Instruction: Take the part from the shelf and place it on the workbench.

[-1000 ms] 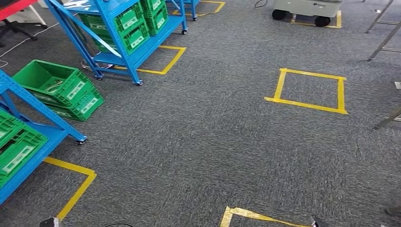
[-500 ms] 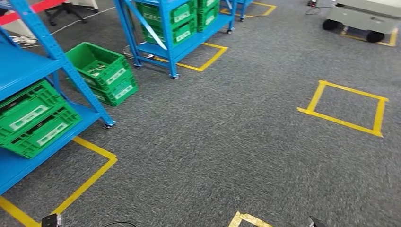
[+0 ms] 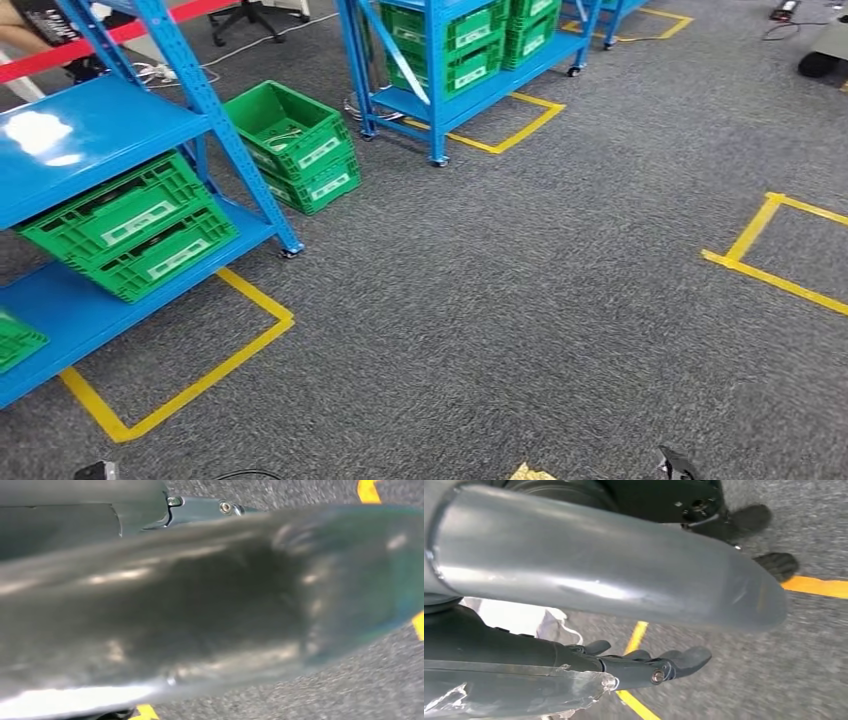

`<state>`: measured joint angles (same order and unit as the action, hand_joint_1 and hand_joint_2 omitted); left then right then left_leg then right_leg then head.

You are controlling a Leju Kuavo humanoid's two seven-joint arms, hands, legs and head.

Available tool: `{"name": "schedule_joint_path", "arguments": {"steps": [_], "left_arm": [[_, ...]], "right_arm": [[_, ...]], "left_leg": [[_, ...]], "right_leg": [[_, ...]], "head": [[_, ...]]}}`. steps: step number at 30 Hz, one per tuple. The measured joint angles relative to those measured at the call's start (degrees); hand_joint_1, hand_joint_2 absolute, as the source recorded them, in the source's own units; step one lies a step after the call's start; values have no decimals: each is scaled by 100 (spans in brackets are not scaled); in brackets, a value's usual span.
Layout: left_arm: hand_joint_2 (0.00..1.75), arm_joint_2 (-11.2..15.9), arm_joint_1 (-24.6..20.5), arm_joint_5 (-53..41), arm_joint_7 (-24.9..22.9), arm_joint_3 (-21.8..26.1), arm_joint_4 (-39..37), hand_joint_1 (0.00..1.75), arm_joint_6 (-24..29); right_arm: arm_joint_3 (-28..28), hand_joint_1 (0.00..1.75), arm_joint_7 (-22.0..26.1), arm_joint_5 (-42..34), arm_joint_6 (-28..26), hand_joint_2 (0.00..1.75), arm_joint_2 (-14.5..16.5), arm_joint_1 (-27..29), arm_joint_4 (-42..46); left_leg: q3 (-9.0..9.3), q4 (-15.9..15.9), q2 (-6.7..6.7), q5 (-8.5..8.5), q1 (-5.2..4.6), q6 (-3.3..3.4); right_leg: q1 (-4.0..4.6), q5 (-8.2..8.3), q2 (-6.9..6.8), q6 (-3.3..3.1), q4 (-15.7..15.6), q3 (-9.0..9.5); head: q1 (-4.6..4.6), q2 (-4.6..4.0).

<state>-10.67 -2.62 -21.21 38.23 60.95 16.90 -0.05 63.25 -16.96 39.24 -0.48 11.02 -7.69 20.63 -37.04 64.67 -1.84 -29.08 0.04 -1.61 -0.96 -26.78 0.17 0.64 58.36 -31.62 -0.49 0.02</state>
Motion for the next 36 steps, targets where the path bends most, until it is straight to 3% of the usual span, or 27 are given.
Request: {"name": "schedule_joint_path", "arguments": {"steps": [2, 3, 4, 5, 7, 9, 11, 12, 14, 16, 17, 18, 19, 20, 22, 24, 26, 27, 29, 31, 33, 34, 36], "left_arm": [[0, 14, -12, 2, -1, 11, 0, 0, -7], [0, 21, -4, 3, -2, 19, 0, 0, -9], [0, 29, 4, 2, -2, 27, 0, 0, -13], [0, 38, 10, -1, -2, 34, 0, 0, -18], [0, 56, -2, -20, 1, 47, 0, 0, -37], [0, 68, -23, -49, 8, 61, 0, 0, -51], [0, 73, -16, -74, 17, 83, 0, 0, -57], [0, 73, -6, -87, 22, 94, 0, 0, -58], [0, 72, -13, -111, 27, 109, 0, 0, -58], [0, 78, -35, -121, 32, 120, 0, 0, -58], [0, 83, -37, -122, 33, 126, 0, 0, -58], [0, 85, -30, -122, 34, 132, 0, 0, -58], [0, 86, -21, -122, 34, 137, 0, 0, -58], [0, 85, -15, -123, 33, 139, 0, 0, -58], [0, 86, -15, -124, 34, 142, 0, 0, -58], [0, 91, -20, -124, 34, 143, 0, 0, -58], [0, 97, -1, -124, 34, 146, 0, 0, -58], [0, 97, 16, -124, 34, 148, -1, 0, -58], [0, 92, 17, -124, 36, 148, -2, 0, -58], [0, 86, -17, -124, 37, 147, -2, 0, -58], [0, 87, -26, -124, 36, 147, -2, 0, -58], [0, 87, -18, -124, 36, 148, -2, 0, -58], [0, 90, -5, -124, 35, 148, -1, 0, -58]], "right_arm": [[-8, 0, 0, 2, -2, 0, 0, 0, -1], [-9, 0, 0, 1, -1, 0, 1, -2, -4], [-12, 0, 0, -1, 2, 0, 3, -6, -9], [-16, 0, 0, -3, 4, 0, 5, -12, -15], [-36, 0, 0, -14, 6, 0, 11, -24, -33], [-62, 0, 0, -29, 0, 0, 13, -35, -42], [-88, 0, -1, -47, -3, 0, 13, -54, -44], [-99, 0, -2, -57, -3, 0, 13, -65, -45], [-115, 0, -5, -74, 1, 0, 17, -66, -50], [-117, 0, -7, -81, -2, 0, 20, -47, -54], [-117, 0, -8, -81, -7, 0, 20, -37, -55], [-117, 0, -15, -81, -8, 0, 20, -30, -55], [-117, 0, -22, -81, -8, 0, 20, -25, -56], [-117, 0, -30, -81, -8, 0, 20, -25, -56], [-117, 0, -34, -83, -7, 0, 20, -27, -59], [-119, 0, -3, -86, -8, 0, 21, -30, -66], [-122, 0, 5, -88, -8, 0, 23, -32, -72], [-128, 0, -10, -88, -8, 0, 28, -34, -74], [-143, 0, -32, -88, -5, 0, 36, -32, -76], [-150, 0, -33, -88, -7, 0, 38, -20, -76], [-150, 0, -33, -88, -10, 0, 37, -13, -77], [-151, 0, -33, -88, -8, 0, 37, -15, -78], [-154, 0, -33, -88, -4, 0, 38, -26, -79]], "left_leg": [[-350, 717, 107, -277, 10, -31], [-416, 855, 124, -272, 13, -39], [-365, 759, 142, -156, 16, -42], [-210, 464, 188, 34, 16, -39], [205, -325, 456, 362, -6, -18], [408, -740, 634, 439, -36, 39], [411, -777, 528, 422, -44, 115], [422, -789, 455, 428, -33, 150], [449, -811, 304, 447, 2, 229], [445, -811, 141, 451, 14, 274], [442, -809, 52, 450, 12, 280], [443, -807, -39, 451, 9, 281], [448, -805, -127, 450, 8, 281], [457, -803, -217, 449, 12, 274], [460, -787, -381, 443, 13, 234], [419, -777, -518, 460, 17, 158], [374, -805, -642, 506, 39, 73], [360, -804, -607, 506, 42, 38], [226, -550, -294, 338, 21, -17], [-125, 168, 55, -29, 10, -55], [-440, 816, 132, -237, 17, -71], [-458, 860, 141, -183, 16, -68], [-151, 285, 219, 182, 2, -31]], "right_leg": [[12, -14, -185, -19, 0, 0], [14, -21, -270, -23, 0, 4], [13, -29, -346, -20, 0, 13], [12, -39, -416, -12, 1, 28], [35, -75, -544, 32, 11, 63], [79, -120, -667, 90, 9, 97], [99, -149, -805, 140, -13, 162], [94, -186, -789, 166, 31, 179], [74, -422, -485, 214, 431, 56], [58, -804, -117, 238, 1193, -290], [59, -928, -52, 240, 1517, -465], [61, -936, -26, 234, 1665, -570], [61, -829, -14, 224, 1606, -583], [56, -616, 15, 212, 1320, -486], [17, -213, 264, 205, 511, -167], [-13, -86, 487, 192, 80, 24], [-2, -85, 432, 138, 55, 48], [1, -70, 365, 101, 42, 53], [0, -49, 211, 21, 6, 70], [22, -57, 31, -33, -3, 74], [41, -71, -151, -54, -3, 78], [45, -78, -233, -58, -3, 85], [51, -99, -377, -50, -3, 116]], "head": [[-3, 0], [-4, 0], [-4, 0], [-4, 0], [-13, 0], [-4, 0], [15, 0], [23, 0], [50, 0], [83, 0], [89, 0], [92, 0], [95, 0], [95, 0], [96, 0], [90, 0], [85, 0], [85, 0], [49, 0], [13, 0], [11, 0], [11, 0], [9, 0]]}}
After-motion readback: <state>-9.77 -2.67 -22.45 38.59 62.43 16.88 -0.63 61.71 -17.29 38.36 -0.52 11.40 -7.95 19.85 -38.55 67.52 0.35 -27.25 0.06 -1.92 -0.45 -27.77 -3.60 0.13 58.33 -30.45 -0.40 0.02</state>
